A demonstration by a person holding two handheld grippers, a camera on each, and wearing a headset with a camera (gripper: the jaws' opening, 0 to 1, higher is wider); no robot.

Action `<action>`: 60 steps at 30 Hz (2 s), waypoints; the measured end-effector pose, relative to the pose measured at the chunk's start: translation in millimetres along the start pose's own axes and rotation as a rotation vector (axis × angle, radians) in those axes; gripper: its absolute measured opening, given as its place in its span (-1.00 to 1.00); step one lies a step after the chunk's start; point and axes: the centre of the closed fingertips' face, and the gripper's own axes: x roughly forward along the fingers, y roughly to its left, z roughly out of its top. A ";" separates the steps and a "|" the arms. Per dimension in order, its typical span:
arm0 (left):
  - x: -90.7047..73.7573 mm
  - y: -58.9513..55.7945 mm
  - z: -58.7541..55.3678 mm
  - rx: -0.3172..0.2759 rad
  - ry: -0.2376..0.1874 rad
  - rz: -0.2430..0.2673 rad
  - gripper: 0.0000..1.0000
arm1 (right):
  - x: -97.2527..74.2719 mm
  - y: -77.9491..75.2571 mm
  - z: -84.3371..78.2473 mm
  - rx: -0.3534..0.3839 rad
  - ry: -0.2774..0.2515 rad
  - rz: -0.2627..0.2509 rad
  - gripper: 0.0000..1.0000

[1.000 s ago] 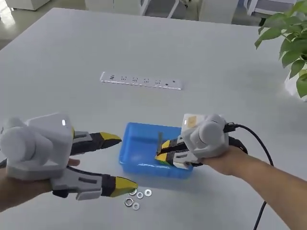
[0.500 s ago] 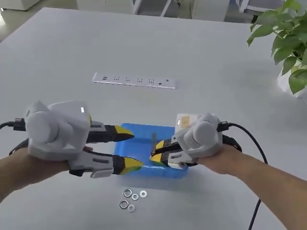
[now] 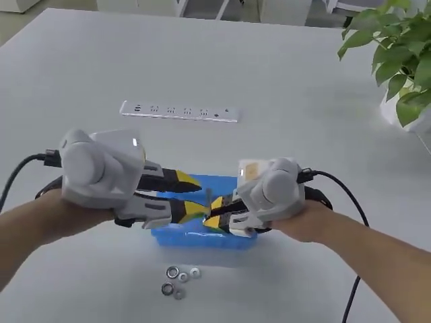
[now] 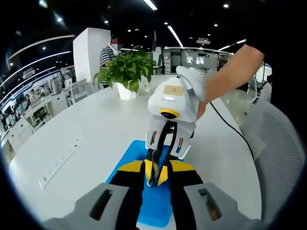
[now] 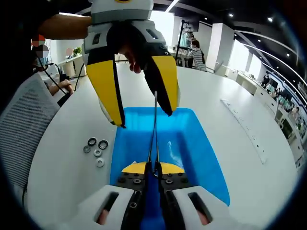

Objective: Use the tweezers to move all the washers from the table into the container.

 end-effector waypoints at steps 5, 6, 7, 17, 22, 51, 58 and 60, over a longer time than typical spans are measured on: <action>4.0 -2.2 3.3 0.031 -0.002 -0.033 -0.68 | 0.1 0.7 -0.4 -0.018 0.002 0.010 -0.83; 4.2 -2.4 3.4 0.034 -0.001 -0.036 -0.73 | 0.1 0.5 -0.3 -0.020 0.002 0.010 -0.83; 5.1 -2.6 3.4 0.039 0.002 -0.041 -0.75 | -0.1 0.7 -0.2 -0.019 0.002 0.011 -0.83; 8.4 -1.2 6.0 0.072 0.002 -0.061 -0.86 | -1.2 0.7 -1.1 -0.031 0.002 0.016 -0.81; 9.8 -3.7 6.0 0.084 0.006 -0.076 -0.88 | -1.5 0.9 -1.8 -0.028 0.008 0.011 -0.80; -8.0 -7.0 33.8 0.088 -0.021 -0.062 -0.91 | -22.0 0.7 30.4 -0.046 -0.045 -0.042 -0.70; -15.0 -14.7 42.4 0.083 -0.033 -0.065 -0.91 | -32.0 5.8 40.1 -0.050 -0.055 -0.065 -0.65; -17.3 -17.9 44.6 0.081 -0.037 -0.068 -0.91 | -34.5 7.4 42.0 -0.049 -0.055 -0.071 -0.62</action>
